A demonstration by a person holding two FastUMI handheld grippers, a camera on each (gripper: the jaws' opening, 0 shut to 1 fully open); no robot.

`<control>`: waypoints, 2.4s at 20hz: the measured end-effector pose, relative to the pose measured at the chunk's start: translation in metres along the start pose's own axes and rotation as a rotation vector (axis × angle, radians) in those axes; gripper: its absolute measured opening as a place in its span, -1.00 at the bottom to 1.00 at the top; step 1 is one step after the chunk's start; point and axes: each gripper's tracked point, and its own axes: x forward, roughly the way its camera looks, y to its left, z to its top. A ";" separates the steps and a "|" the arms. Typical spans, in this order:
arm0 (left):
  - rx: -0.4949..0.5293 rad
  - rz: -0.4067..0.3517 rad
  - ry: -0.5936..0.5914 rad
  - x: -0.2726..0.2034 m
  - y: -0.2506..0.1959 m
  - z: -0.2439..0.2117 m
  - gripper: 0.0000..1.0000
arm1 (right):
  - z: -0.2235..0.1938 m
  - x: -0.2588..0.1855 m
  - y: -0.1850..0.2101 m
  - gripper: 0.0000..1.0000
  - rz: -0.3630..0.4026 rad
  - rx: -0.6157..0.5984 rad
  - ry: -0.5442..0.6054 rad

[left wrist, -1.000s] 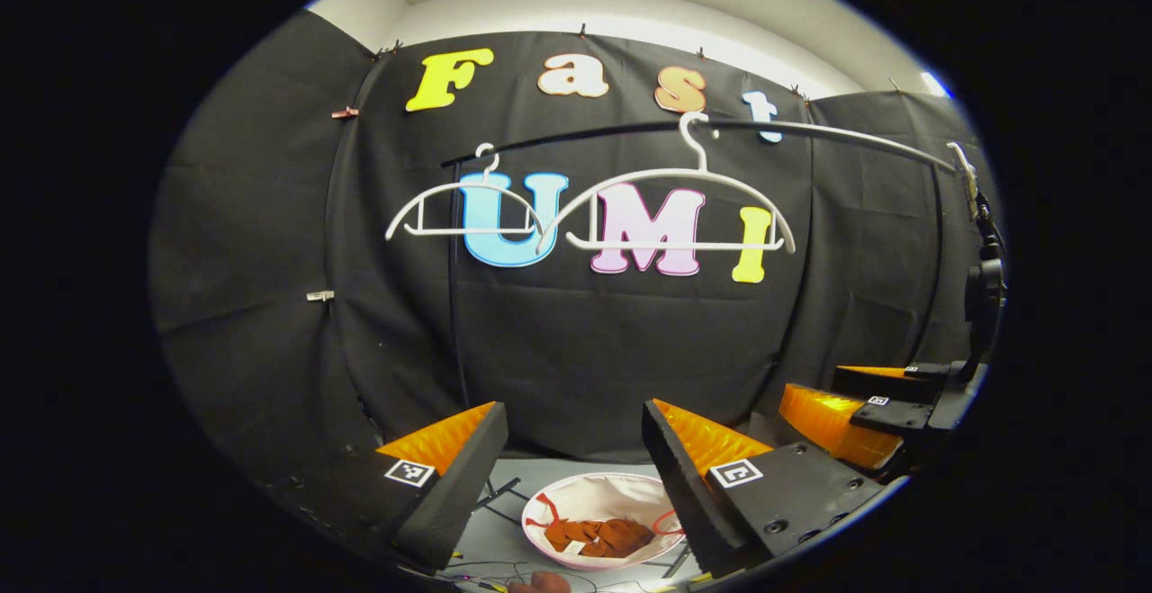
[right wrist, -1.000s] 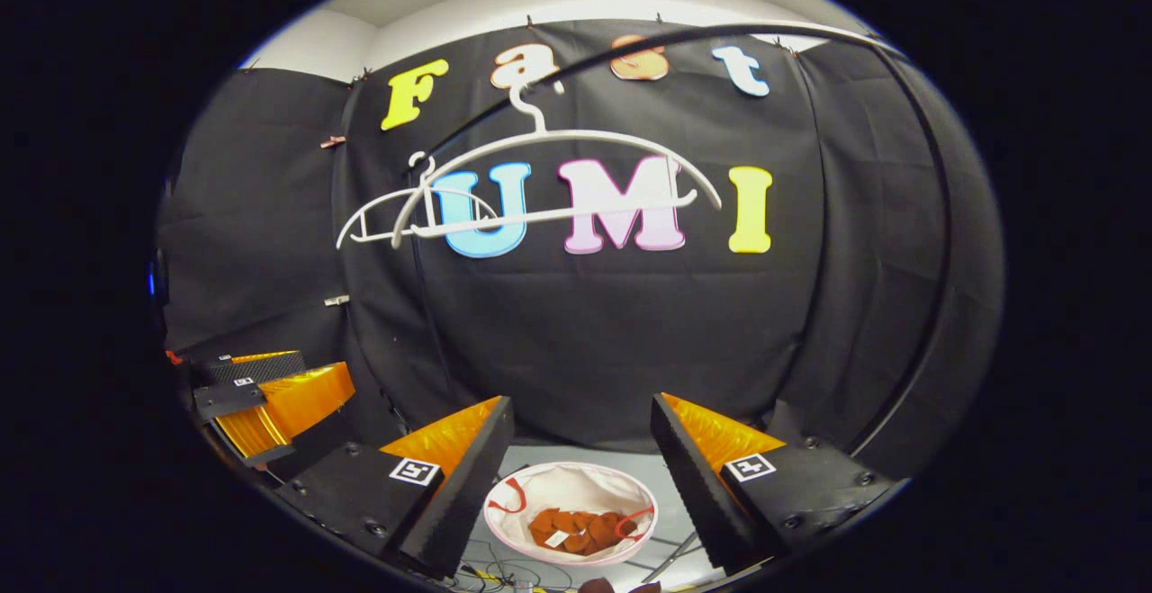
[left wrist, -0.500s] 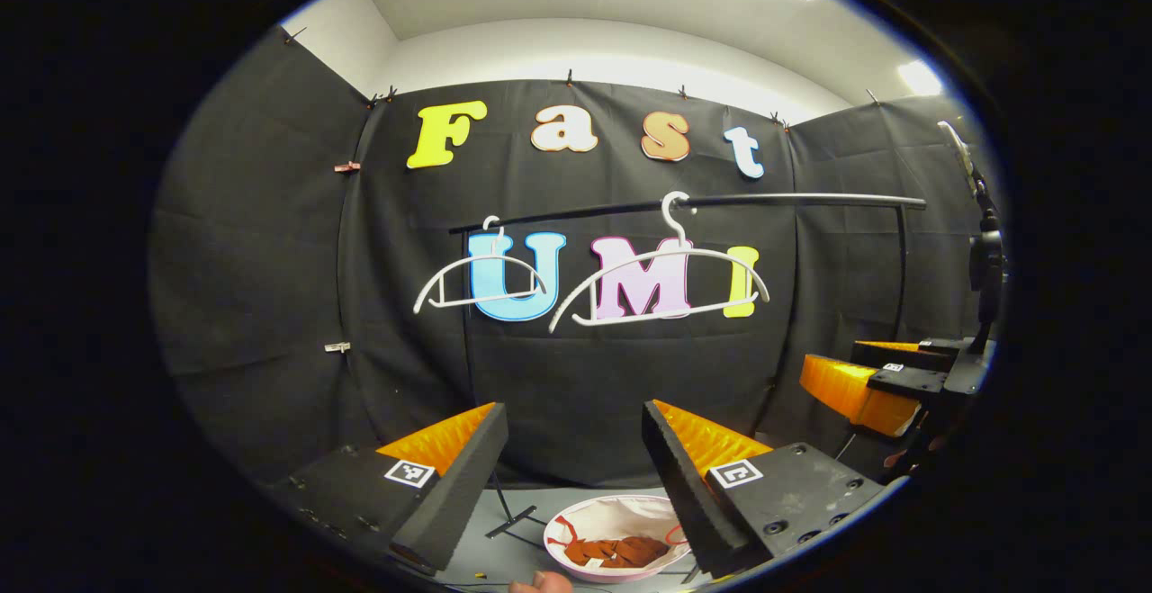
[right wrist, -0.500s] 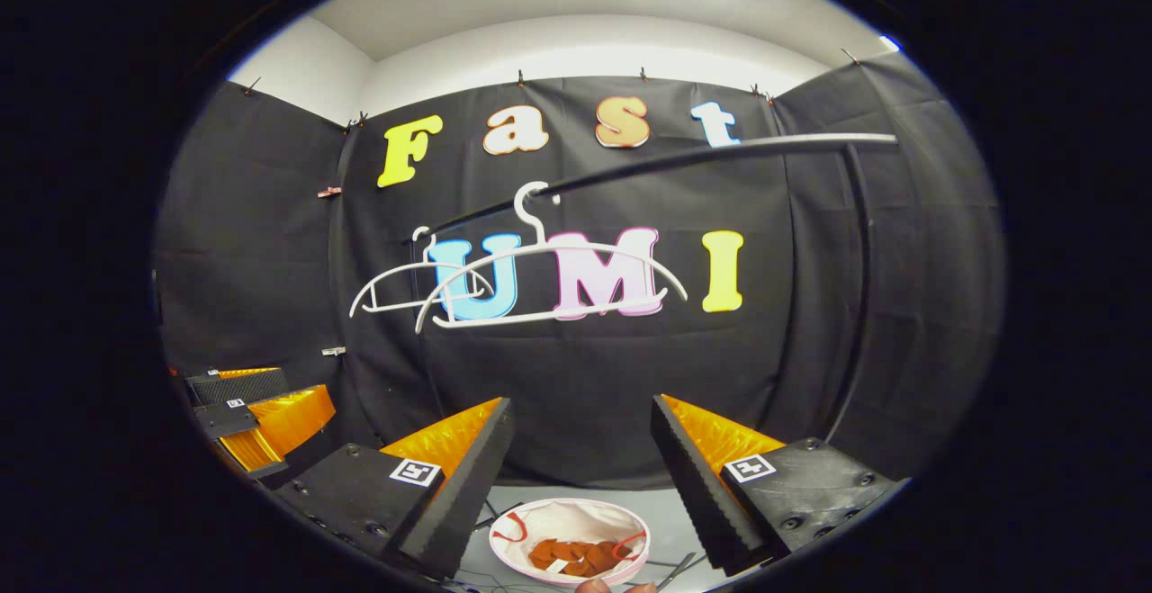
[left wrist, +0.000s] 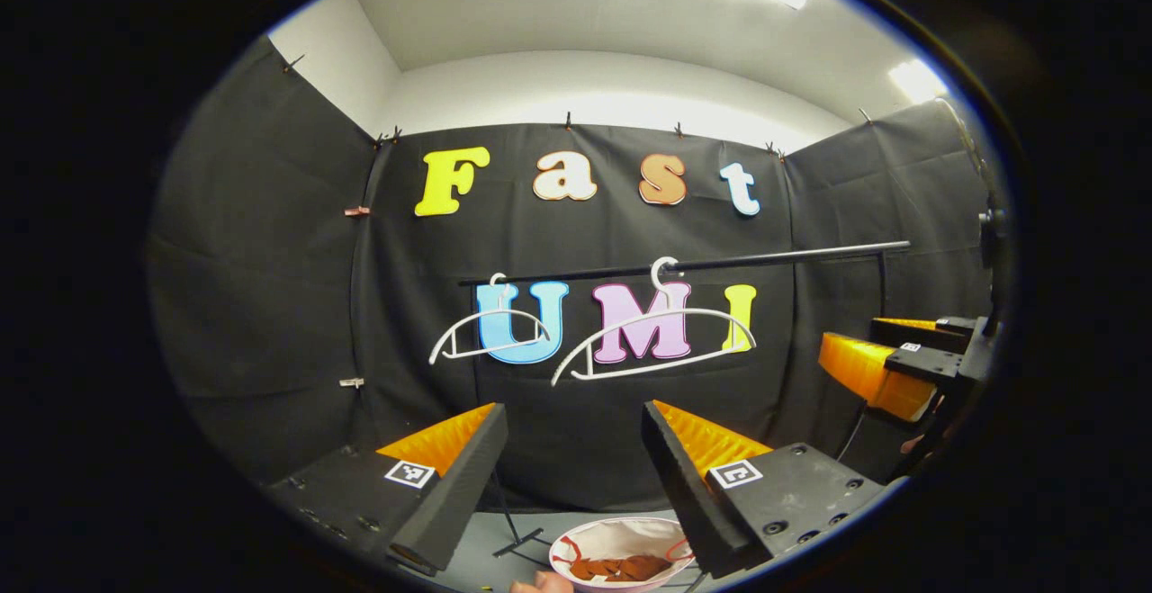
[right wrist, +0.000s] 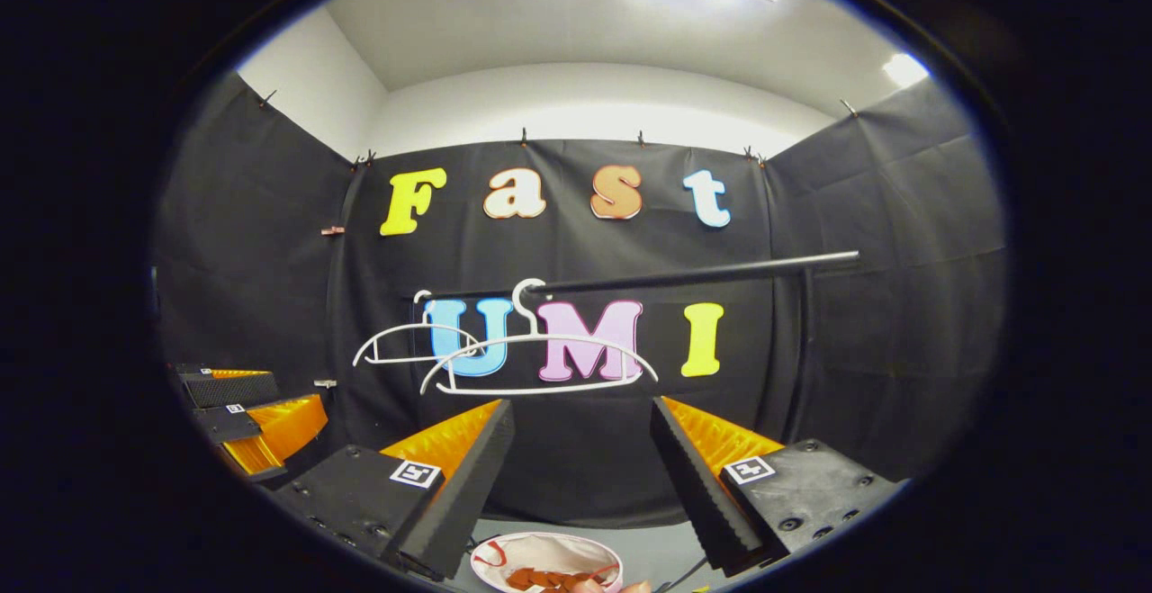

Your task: Grasp the clothes on the hanger with both hands and then place them into the laundry hamper below.

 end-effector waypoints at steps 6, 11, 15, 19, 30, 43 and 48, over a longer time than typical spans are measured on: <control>0.021 0.007 -0.032 -0.021 -0.007 0.018 0.83 | 0.012 -0.018 0.000 0.96 0.005 0.009 -0.006; 0.026 0.006 -0.044 -0.030 -0.016 0.024 0.89 | 0.017 -0.022 -0.001 0.96 0.009 -0.022 -0.025; 0.035 0.004 -0.041 -0.034 -0.022 0.029 0.83 | 0.025 -0.021 -0.005 0.96 0.015 -0.005 -0.046; 0.030 0.009 -0.044 -0.040 -0.028 0.033 0.89 | 0.037 -0.016 -0.012 0.89 0.016 0.006 -0.077; 0.014 0.014 -0.042 -0.055 -0.028 0.038 0.89 | 0.027 -0.016 -0.002 0.96 0.051 0.007 -0.032; 0.010 -0.009 -0.049 -0.057 -0.030 0.039 0.89 | 0.017 -0.025 0.004 0.96 0.049 -0.026 -0.008; 0.006 -0.012 -0.049 -0.058 -0.026 0.039 0.89 | 0.017 -0.026 0.008 0.96 0.049 -0.030 -0.008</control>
